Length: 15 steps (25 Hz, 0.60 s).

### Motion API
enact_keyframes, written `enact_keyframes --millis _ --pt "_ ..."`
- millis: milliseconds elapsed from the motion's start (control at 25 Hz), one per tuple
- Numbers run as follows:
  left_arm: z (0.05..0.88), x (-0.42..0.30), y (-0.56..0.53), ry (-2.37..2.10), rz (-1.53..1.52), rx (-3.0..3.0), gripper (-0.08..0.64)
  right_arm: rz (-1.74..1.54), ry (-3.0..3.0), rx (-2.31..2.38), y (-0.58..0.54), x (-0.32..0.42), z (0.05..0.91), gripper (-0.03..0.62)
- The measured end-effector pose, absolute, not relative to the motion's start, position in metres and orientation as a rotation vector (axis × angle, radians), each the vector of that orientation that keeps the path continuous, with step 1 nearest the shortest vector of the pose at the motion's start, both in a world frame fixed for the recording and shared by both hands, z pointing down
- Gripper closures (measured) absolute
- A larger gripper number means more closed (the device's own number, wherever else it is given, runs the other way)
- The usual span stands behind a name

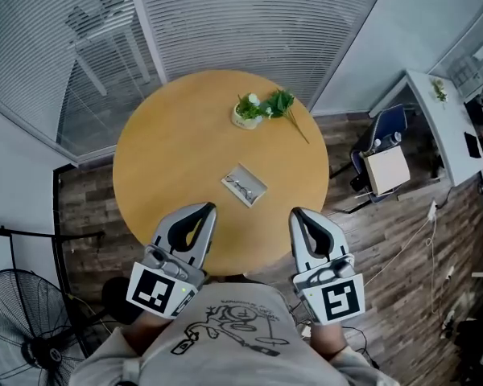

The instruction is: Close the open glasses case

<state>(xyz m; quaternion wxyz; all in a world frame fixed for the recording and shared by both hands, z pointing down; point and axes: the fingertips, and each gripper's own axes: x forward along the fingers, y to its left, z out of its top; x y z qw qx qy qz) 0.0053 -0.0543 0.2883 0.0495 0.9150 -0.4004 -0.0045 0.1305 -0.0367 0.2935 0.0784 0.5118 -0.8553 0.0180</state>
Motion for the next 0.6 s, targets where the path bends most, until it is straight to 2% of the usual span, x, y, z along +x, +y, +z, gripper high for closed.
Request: enact_keyframes --millis 600 --pt "0.292 0.063 -0.079 -1.244 0.024 2.787 0.541 0.070 -2.632 1.588 -0.070 0.186 0.289 0.583"
